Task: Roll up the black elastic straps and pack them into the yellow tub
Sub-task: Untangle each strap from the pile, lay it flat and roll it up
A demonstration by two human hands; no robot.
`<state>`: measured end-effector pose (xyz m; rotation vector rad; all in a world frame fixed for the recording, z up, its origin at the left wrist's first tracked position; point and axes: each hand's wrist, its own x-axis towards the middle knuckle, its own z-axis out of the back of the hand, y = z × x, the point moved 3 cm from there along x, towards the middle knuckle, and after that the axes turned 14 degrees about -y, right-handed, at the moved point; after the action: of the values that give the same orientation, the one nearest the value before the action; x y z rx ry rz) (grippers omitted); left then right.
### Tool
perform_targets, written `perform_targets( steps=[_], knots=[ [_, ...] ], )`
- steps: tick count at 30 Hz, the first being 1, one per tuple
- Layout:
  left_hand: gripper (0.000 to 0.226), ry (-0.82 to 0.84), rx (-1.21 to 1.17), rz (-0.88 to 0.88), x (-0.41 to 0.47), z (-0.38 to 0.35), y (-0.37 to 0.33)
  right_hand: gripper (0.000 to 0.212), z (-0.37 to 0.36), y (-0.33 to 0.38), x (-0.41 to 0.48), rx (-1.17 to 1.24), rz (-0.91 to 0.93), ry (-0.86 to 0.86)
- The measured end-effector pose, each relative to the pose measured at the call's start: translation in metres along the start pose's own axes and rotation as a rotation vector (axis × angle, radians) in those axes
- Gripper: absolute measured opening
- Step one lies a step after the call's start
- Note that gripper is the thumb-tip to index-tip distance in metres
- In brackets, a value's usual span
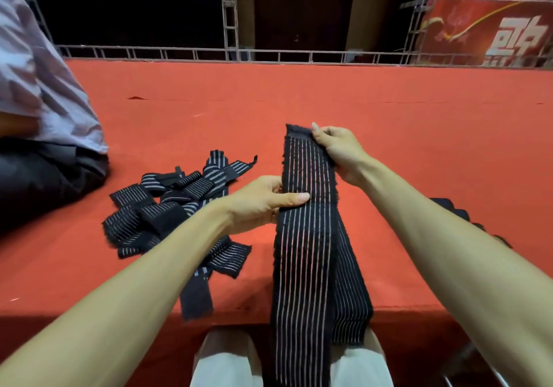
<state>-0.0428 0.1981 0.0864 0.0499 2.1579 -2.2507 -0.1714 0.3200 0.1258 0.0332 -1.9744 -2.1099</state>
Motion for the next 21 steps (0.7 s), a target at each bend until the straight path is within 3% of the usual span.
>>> perform_targets(
  steps=[4,8,11,15,17,19,21],
  knots=[
    [0.014,-0.057,0.081,0.119,0.014,0.002,0.053,0.017,-0.001,-0.045,0.013,-0.277,-0.052,0.122],
    [0.018,-0.145,0.187,0.17,0.04,0.006,0.105,0.01,-0.003,-0.083,0.036,-0.402,0.01,0.135],
    [0.013,-0.213,0.279,0.111,0.056,0.01,0.125,0.012,-0.007,-0.11,0.059,-0.465,0.035,0.066],
    [0.013,-0.289,0.694,-0.046,0.079,0.029,0.153,0.016,-0.017,-0.145,0.084,-0.548,0.005,0.047],
    [0.025,-0.388,0.883,-0.087,0.085,0.036,0.163,0.016,-0.023,-0.16,0.089,-0.548,-0.017,0.042],
    [0.042,-0.504,0.922,-0.102,0.09,0.038,0.168,0.016,-0.032,-0.177,0.098,-0.577,-0.028,0.036],
    [0.043,-0.586,0.938,-0.109,0.095,0.037,0.172,0.017,-0.04,-0.193,0.105,-0.599,-0.047,0.027]
  ],
)
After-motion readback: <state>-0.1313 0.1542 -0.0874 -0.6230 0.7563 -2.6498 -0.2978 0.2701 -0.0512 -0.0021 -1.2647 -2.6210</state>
